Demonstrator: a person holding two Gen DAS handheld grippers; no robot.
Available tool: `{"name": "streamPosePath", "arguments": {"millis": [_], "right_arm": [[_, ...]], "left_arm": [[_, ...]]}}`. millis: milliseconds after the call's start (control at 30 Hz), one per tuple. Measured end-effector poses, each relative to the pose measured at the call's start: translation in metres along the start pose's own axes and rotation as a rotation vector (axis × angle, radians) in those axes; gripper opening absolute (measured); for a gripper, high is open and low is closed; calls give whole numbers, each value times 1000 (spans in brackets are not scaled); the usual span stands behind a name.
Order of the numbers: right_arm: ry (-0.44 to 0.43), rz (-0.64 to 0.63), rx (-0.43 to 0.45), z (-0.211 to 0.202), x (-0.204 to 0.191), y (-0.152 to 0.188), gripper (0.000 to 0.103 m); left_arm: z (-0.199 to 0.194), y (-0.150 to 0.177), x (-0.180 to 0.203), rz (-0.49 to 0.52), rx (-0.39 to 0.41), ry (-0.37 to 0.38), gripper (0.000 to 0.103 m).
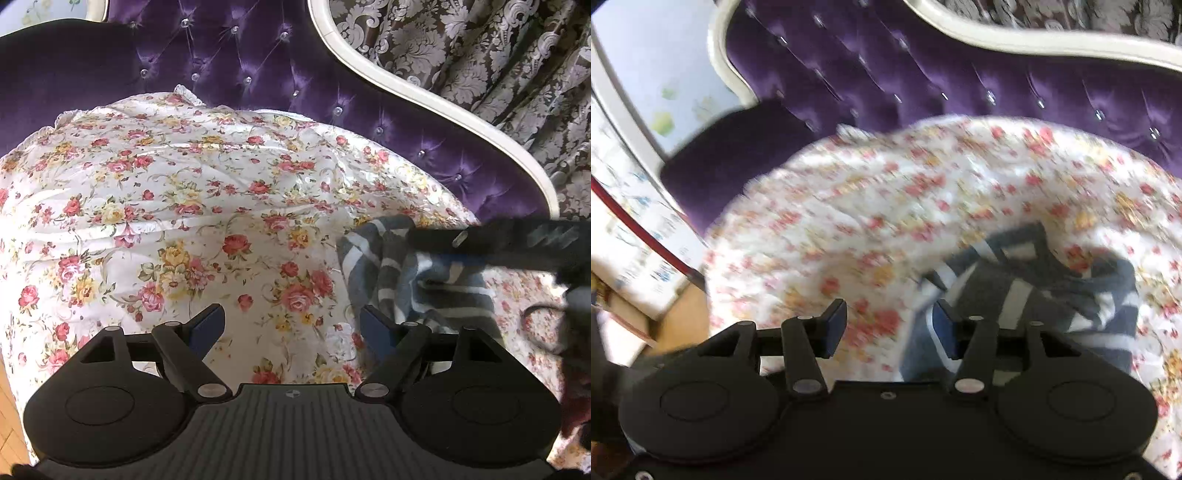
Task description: Fold small clothes
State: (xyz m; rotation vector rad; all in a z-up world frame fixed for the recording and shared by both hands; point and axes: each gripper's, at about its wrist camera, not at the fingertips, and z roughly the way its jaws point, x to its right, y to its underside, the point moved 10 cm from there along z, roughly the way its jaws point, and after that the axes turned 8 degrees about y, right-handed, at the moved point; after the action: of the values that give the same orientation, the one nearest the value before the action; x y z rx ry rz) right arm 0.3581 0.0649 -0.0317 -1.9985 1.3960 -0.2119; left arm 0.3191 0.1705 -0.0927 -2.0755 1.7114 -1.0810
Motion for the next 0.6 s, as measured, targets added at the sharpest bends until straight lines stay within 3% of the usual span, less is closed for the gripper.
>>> {"name": "streamPosePath", "arguments": {"millis": [200, 367, 600], "right_arm": [[-39, 88, 106, -36, 24, -12, 60], [8, 154, 148, -51, 69, 2, 60], [120, 155, 153, -50, 114, 45, 60]], "left_arm": [[-8, -5, 9, 24, 48, 6, 79], [-22, -14, 33, 105, 144, 39, 79], [-24, -8, 89, 230, 216, 167, 79]]}}
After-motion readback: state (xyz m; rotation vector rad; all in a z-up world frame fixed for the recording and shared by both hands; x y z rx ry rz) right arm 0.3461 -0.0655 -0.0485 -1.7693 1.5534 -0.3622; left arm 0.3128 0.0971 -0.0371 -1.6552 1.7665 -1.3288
